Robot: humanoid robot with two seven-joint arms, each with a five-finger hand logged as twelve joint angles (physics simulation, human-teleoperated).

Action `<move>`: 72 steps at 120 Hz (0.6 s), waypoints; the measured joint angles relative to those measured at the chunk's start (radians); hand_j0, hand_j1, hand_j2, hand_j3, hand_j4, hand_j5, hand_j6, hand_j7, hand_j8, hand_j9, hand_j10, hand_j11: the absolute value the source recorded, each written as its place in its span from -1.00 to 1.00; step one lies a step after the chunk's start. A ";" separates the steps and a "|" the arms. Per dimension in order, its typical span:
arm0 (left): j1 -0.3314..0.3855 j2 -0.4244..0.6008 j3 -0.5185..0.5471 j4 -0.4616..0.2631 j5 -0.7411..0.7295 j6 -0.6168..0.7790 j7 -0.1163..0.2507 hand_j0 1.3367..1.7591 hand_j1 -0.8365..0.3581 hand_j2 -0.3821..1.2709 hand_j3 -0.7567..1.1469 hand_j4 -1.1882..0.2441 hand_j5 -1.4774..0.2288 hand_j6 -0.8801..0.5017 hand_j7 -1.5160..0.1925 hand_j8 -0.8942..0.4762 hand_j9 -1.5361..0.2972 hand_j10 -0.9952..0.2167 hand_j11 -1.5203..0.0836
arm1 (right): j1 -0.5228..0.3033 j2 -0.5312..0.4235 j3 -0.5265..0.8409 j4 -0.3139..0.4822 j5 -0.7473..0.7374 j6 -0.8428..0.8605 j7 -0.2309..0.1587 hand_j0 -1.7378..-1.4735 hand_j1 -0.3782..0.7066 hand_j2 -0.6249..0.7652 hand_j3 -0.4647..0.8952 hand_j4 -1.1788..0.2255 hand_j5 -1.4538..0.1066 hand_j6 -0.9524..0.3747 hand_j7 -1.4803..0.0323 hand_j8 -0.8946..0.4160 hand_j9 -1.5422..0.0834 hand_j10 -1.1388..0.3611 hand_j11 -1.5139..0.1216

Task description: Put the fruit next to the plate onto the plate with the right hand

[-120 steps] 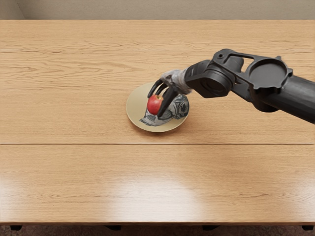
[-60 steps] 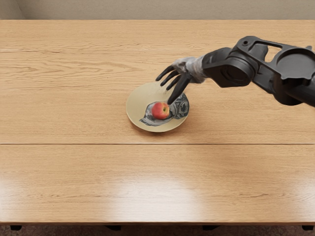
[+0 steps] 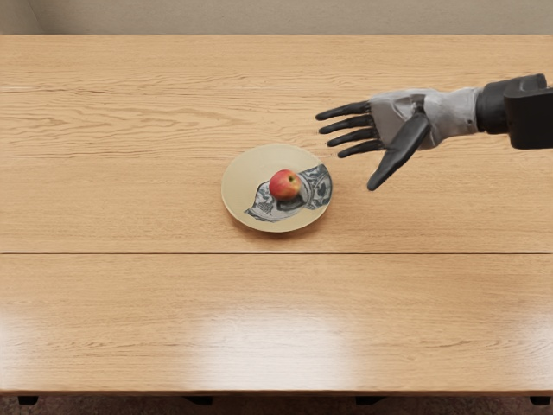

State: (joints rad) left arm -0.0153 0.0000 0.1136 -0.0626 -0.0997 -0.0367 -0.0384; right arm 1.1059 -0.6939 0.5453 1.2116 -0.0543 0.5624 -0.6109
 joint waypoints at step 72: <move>0.000 0.000 0.000 0.000 0.000 0.000 0.000 0.52 0.52 -0.48 -0.21 0.34 0.38 -0.06 0.42 -0.03 0.35 0.26 0.52 | -0.297 -0.218 0.144 -0.011 0.329 0.049 0.000 -0.40 -0.85 -0.11 -0.32 0.62 0.79 0.37 0.88 0.30 0.83 0.46 0.78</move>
State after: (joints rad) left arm -0.0153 0.0000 0.1137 -0.0628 -0.0997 -0.0368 -0.0385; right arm 0.8085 -0.9120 0.6889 1.2009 0.2746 0.6114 -0.6109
